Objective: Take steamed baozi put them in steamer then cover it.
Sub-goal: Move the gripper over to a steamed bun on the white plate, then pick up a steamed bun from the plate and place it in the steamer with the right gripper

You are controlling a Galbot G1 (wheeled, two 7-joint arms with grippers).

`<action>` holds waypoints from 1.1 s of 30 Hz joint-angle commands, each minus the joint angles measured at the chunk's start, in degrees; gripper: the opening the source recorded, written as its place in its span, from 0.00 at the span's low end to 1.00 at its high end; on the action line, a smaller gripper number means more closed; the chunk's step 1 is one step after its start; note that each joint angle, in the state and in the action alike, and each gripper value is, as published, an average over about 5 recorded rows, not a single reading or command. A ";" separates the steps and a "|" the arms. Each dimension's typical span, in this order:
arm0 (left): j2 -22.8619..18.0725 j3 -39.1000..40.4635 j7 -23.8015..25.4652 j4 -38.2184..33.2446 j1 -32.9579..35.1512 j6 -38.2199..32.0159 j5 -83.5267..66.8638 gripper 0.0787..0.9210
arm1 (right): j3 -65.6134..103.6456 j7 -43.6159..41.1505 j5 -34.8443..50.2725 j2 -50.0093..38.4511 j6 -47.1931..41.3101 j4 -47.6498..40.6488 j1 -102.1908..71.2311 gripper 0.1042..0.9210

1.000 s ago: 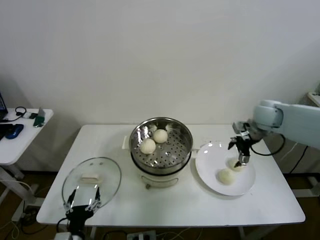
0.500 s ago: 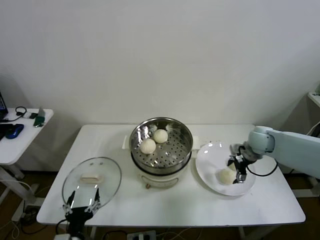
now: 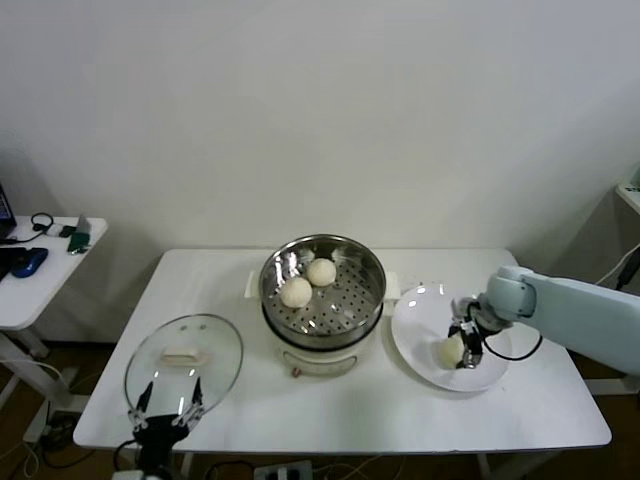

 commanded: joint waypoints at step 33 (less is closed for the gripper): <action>-0.70 -1.48 -0.19 -1.45 -0.42 0.55 1.61 0.88 | -11.08 -2.87 -17.20 29.34 41.65 18.24 34.27 0.65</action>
